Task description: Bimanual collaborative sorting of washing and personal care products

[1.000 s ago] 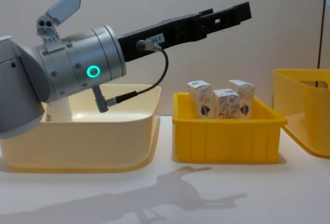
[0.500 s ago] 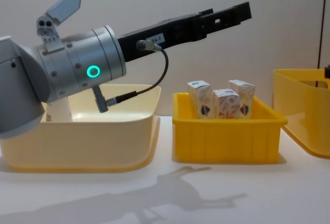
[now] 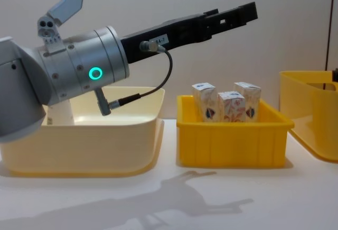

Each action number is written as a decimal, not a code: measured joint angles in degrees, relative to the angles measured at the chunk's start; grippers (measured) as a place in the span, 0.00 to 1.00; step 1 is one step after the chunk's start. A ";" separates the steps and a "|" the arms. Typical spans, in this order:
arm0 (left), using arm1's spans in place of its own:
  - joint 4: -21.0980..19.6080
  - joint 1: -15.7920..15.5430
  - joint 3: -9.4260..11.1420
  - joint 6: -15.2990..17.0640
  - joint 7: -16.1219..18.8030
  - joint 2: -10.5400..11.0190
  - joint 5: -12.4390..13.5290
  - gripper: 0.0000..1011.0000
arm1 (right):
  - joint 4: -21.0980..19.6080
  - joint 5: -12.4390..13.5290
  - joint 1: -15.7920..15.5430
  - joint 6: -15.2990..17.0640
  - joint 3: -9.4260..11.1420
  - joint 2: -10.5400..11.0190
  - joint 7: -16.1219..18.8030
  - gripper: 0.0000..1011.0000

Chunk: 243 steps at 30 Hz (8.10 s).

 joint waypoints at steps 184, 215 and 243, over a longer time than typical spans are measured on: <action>-19.30 18.90 -0.45 3.13 45.93 8.93 26.27 0.99 | 4.35 6.51 -0.49 -6.08 -14.33 -3.78 13.60 0.99; -19.30 18.90 -0.45 3.13 45.93 8.93 26.27 0.99 | 8.67 5.46 1.06 -5.61 -13.45 -6.24 11.50 0.48; -19.30 18.90 -0.45 3.13 45.93 8.93 26.27 0.99 | 0.99 8.43 -0.52 -17.28 -8.51 -5.26 15.32 0.41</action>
